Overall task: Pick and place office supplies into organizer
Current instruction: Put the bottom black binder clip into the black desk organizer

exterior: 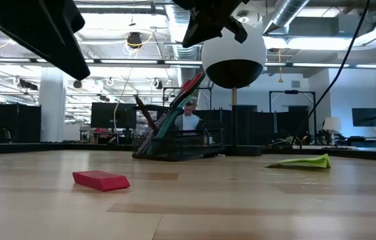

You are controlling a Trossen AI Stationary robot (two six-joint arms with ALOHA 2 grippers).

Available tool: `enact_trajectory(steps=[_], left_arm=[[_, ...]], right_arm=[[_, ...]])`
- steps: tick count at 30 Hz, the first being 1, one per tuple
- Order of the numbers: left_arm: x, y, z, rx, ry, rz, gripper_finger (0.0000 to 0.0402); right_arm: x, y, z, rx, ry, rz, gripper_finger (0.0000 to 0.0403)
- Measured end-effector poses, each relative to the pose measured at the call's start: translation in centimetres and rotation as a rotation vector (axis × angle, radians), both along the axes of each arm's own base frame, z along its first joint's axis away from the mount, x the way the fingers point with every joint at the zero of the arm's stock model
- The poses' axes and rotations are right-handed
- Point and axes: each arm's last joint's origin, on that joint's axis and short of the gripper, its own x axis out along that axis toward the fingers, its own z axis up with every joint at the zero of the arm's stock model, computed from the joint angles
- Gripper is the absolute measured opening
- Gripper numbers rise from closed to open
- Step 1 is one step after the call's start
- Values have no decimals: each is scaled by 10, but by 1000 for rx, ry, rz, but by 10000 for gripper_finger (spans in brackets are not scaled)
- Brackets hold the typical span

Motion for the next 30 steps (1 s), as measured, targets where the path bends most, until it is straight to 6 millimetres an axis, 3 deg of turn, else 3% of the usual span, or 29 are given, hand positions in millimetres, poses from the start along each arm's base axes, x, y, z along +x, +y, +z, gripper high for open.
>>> enact_trajectory(steps=[4, 8, 13, 18, 22, 30], left_arm=[[4, 4, 0, -8, -1, 8, 229], [8, 6, 1, -56, -1, 28, 229], [9, 10, -1, -86, 49, 25, 228], [-5, 11, -8, -134, 209, 90, 227], [-24, -1, -11, -120, 303, 33, 227], [-40, -21, -10, -151, 282, -15, 225]], right_arm=[[3, -10, 2, 6, -36, -24, 0], [5, -9, 3, -7, 3, 68, 0], [0, 15, 1, -58, 73, 165, 0], [-11, 43, -5, -105, 162, 212, 0], [-24, 64, -11, -124, 242, 236, 0], [-47, 100, -17, -90, 275, 258, 0]])
